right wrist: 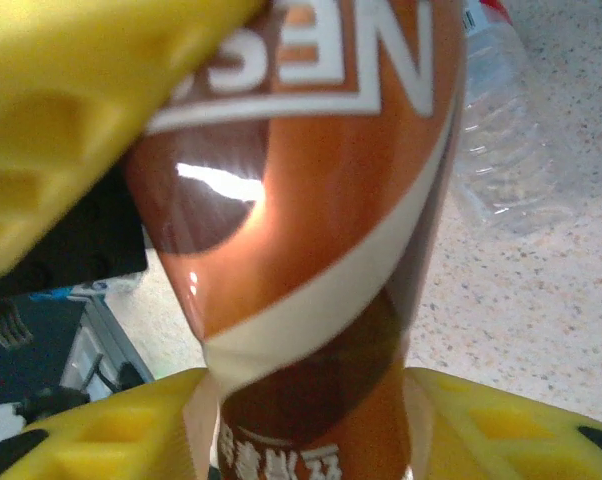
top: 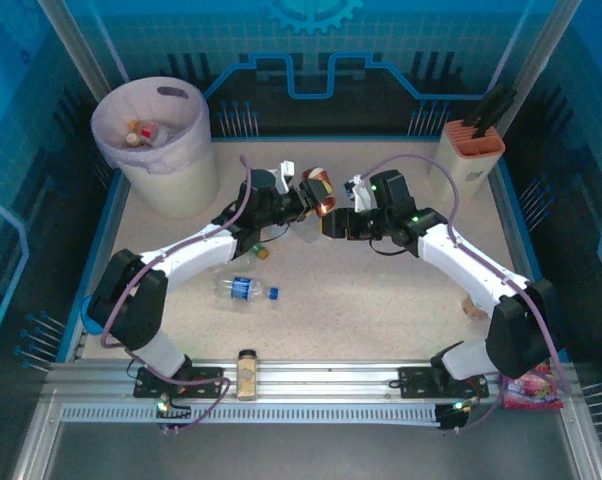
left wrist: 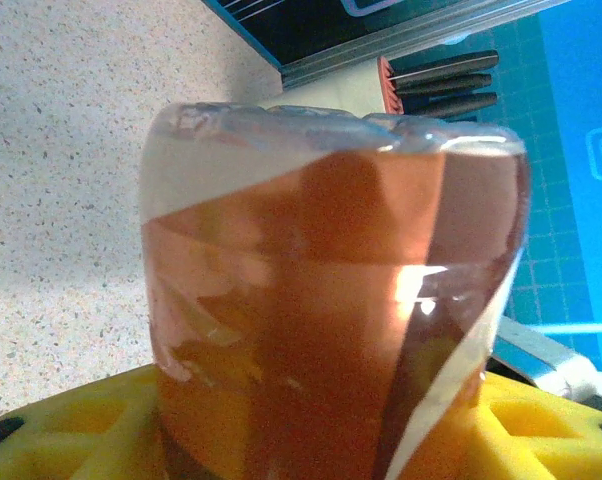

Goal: Put the plastic bottles in the bin

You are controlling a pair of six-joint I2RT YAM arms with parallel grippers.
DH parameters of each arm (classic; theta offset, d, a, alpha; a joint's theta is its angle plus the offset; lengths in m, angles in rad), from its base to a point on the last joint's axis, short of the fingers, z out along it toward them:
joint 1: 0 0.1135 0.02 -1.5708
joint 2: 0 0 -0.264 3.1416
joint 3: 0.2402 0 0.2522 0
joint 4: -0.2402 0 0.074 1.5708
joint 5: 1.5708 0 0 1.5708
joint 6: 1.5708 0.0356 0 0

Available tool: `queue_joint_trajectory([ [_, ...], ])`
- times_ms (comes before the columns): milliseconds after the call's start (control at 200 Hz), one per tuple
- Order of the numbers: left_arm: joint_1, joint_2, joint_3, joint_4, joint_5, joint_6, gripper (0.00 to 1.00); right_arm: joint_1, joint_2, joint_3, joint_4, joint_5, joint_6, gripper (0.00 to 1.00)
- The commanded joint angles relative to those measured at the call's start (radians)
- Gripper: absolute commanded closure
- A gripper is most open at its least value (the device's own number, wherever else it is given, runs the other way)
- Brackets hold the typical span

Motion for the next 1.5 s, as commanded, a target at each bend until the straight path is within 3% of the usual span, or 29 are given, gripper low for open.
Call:
queue_joint_trajectory([
  [0,0.008,0.005,0.009,0.023,0.008,0.000,0.44,0.011,0.009,0.019,0.016,-0.017,-0.001,0.26],
  [180,0.037,-0.015,0.062,-0.086,0.003,0.082,0.48,-0.040,-0.040,0.018,-0.053,-0.030,-0.038,0.00],
  [445,0.160,-0.096,0.286,-0.423,-0.024,0.348,0.63,-0.128,-0.138,-0.027,-0.126,-0.013,-0.091,0.00],
  [685,0.391,-0.114,0.598,-0.698,-0.104,0.592,0.89,-0.131,-0.135,-0.056,-0.185,0.008,-0.133,0.00],
  [735,0.450,-0.103,0.651,-0.726,-0.115,0.598,1.00,-0.130,-0.133,-0.067,-0.180,0.010,-0.135,0.00],
  [826,0.547,-0.068,0.736,-0.767,-0.136,0.605,1.00,-0.120,-0.127,-0.081,-0.179,0.013,-0.140,0.00],
  [1011,0.713,0.066,0.903,-0.837,-0.186,0.601,1.00,-0.097,-0.118,-0.089,-0.198,0.027,-0.159,0.00],
  [1171,0.764,0.253,1.105,-0.969,-0.243,0.669,1.00,-0.079,-0.118,-0.096,-0.211,0.047,-0.167,0.00],
  [1236,0.767,0.374,1.253,-1.078,-0.265,0.740,1.00,-0.072,-0.120,-0.102,-0.211,0.054,-0.168,0.00],
  [1396,0.780,0.729,1.820,-1.450,-0.301,0.821,1.00,-0.052,-0.116,-0.107,-0.211,0.068,-0.182,0.00],
  [1496,0.778,0.724,1.720,-1.416,-0.298,0.829,1.00,-0.037,-0.102,-0.105,-0.211,0.103,-0.195,0.00],
])
